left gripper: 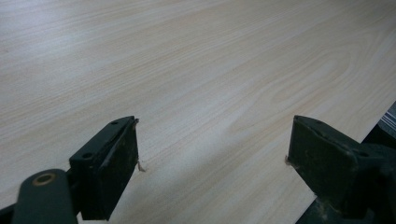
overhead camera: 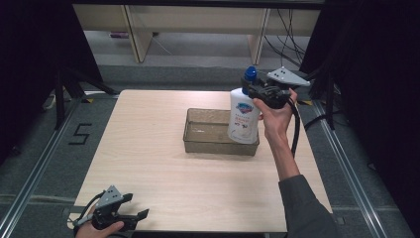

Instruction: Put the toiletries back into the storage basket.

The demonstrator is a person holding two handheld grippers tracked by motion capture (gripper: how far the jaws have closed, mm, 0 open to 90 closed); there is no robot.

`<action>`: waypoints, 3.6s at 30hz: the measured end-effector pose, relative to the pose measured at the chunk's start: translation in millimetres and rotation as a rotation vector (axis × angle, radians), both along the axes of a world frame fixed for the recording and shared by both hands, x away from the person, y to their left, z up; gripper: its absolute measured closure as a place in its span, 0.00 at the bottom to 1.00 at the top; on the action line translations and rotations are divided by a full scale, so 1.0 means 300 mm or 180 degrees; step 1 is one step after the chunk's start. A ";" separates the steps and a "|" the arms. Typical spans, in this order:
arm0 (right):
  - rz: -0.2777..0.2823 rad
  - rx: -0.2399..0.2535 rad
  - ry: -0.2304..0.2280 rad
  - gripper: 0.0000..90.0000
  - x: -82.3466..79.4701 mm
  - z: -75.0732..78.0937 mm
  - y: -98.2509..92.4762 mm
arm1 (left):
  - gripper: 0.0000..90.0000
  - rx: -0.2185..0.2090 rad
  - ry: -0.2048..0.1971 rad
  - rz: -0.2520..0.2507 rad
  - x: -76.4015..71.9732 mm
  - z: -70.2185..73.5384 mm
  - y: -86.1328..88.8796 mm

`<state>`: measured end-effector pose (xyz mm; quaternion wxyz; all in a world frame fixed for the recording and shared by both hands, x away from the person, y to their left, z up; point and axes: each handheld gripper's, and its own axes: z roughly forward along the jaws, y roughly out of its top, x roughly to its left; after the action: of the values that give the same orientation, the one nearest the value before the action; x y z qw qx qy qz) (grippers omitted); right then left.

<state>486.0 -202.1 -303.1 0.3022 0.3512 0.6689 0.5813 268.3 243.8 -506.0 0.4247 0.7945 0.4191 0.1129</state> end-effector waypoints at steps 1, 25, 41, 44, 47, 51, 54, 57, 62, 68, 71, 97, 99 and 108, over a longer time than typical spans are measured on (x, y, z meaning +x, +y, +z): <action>0.0000 0.0000 0.0000 0.73 0.000 0.000 0.000 | 0.17 0.0000 0.0000 0.0000 0.000 0.000 0.000; 0.0000 0.0077 0.0141 0.73 0.008 -0.072 -0.011 | 0.17 -0.0024 -0.0007 0.0022 0.000 -0.001 -0.002; -0.0031 0.0078 0.0191 0.73 0.011 -0.122 -0.031 | 0.17 -0.0044 0.0003 0.0034 0.000 -0.002 -0.004; -0.0034 0.0106 0.0222 0.73 0.010 -0.129 -0.030 | 0.17 -0.0045 0.0003 0.0036 0.000 -0.002 -0.004; -0.0036 0.0084 0.0226 0.73 0.012 -0.139 -0.034 | 0.17 -0.0065 0.0003 0.0040 0.000 -0.002 -0.006; -0.0009 0.0097 0.0234 0.73 0.013 -0.155 -0.033 | 0.17 -0.0061 0.0004 0.0040 0.000 -0.002 -0.005; -0.0005 0.0100 0.0206 0.73 0.012 -0.155 -0.036 | 0.17 -0.0027 0.0000 0.0033 0.001 -0.002 -0.003; -0.0030 0.0104 0.0222 0.73 0.006 -0.158 -0.040 | 0.17 -0.0016 0.0000 0.0033 0.001 -0.001 -0.002; -0.0059 0.0145 0.0205 0.73 -0.004 -0.167 -0.054 | 0.17 -0.0028 0.0000 0.0042 -0.002 0.000 -0.005; -0.0031 0.0157 0.0153 0.73 -0.026 -0.173 -0.053 | 0.17 -0.0038 -0.0012 0.0048 -0.002 -0.002 -0.004; -0.0031 0.0120 0.0128 0.73 -0.029 -0.173 -0.049 | 0.17 -0.0042 -0.0025 0.0048 -0.001 -0.004 -0.003; -0.0033 0.0103 0.0126 0.69 -0.077 -0.175 -0.037 | 0.17 -0.0033 -0.0016 0.0046 -0.001 -0.003 -0.003; -0.0002 0.0084 0.0087 0.69 -0.074 -0.174 -0.040 | 0.17 -0.0032 -0.0017 0.0048 0.000 -0.003 -0.003; -0.0018 0.0095 0.0125 0.69 -0.078 -0.174 -0.039 | 0.17 -0.0015 -0.0001 0.0046 -0.001 -0.001 -0.003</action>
<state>462.6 -213.7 -355.2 0.2854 0.3689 0.6649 0.5834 268.0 242.8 -506.5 0.4258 0.7905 0.4250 0.1152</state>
